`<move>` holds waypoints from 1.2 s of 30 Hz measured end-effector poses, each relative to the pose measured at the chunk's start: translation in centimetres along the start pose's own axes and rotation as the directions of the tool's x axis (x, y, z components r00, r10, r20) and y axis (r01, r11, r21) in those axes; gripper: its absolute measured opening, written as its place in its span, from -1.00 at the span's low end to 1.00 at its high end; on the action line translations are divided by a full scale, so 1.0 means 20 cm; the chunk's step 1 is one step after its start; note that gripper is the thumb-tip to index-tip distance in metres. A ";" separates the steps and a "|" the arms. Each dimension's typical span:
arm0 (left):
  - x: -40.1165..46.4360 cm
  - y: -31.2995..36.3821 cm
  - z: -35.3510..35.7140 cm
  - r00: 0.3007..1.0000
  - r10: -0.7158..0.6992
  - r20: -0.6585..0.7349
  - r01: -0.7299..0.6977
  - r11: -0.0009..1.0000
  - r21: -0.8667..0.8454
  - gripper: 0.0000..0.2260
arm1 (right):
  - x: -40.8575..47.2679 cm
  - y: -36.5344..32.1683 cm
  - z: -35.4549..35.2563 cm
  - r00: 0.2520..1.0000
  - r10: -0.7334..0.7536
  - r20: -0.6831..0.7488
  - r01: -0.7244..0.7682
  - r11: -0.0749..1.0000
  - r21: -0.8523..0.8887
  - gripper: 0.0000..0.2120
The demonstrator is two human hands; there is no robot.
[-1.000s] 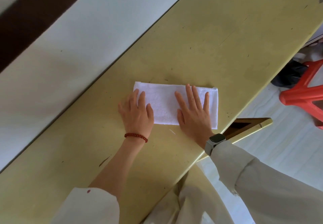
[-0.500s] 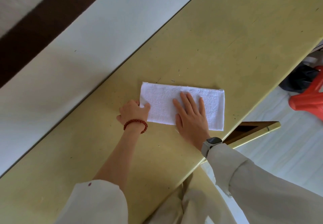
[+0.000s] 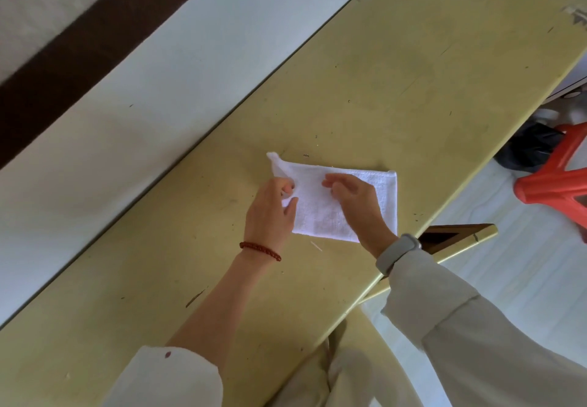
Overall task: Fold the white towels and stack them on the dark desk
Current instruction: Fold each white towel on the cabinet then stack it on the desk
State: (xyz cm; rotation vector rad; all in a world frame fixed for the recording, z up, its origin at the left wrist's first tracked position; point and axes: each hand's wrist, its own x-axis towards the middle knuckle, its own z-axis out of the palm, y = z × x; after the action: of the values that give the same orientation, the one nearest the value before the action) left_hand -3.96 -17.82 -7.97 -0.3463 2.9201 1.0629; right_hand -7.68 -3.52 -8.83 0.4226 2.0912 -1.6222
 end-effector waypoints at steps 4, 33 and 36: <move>-0.07 -0.05 0.10 0.967 0.255 0.025 -0.255 0.967 -0.003 -0.77 | 0.06 -0.07 -0.03 0.941 0.247 0.231 -0.303 0.920 0.248 -0.82; 0.42 0.00 -0.12 0.943 0.240 -0.230 -0.216 0.968 0.125 -0.82 | 0.31 -0.43 -0.10 0.961 0.136 0.241 -0.223 0.898 0.378 -0.90; 0.40 0.02 -0.13 0.926 0.309 -0.217 -0.301 0.951 0.070 -0.82 | 0.27 -0.43 -0.14 0.971 0.115 0.211 -0.187 0.911 0.367 -0.88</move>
State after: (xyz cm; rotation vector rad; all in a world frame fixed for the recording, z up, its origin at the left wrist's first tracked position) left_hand -11.67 -20.75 -6.47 -0.0066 3.2738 1.0634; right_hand -17.02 -3.19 -4.07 0.5245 1.5606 -1.8999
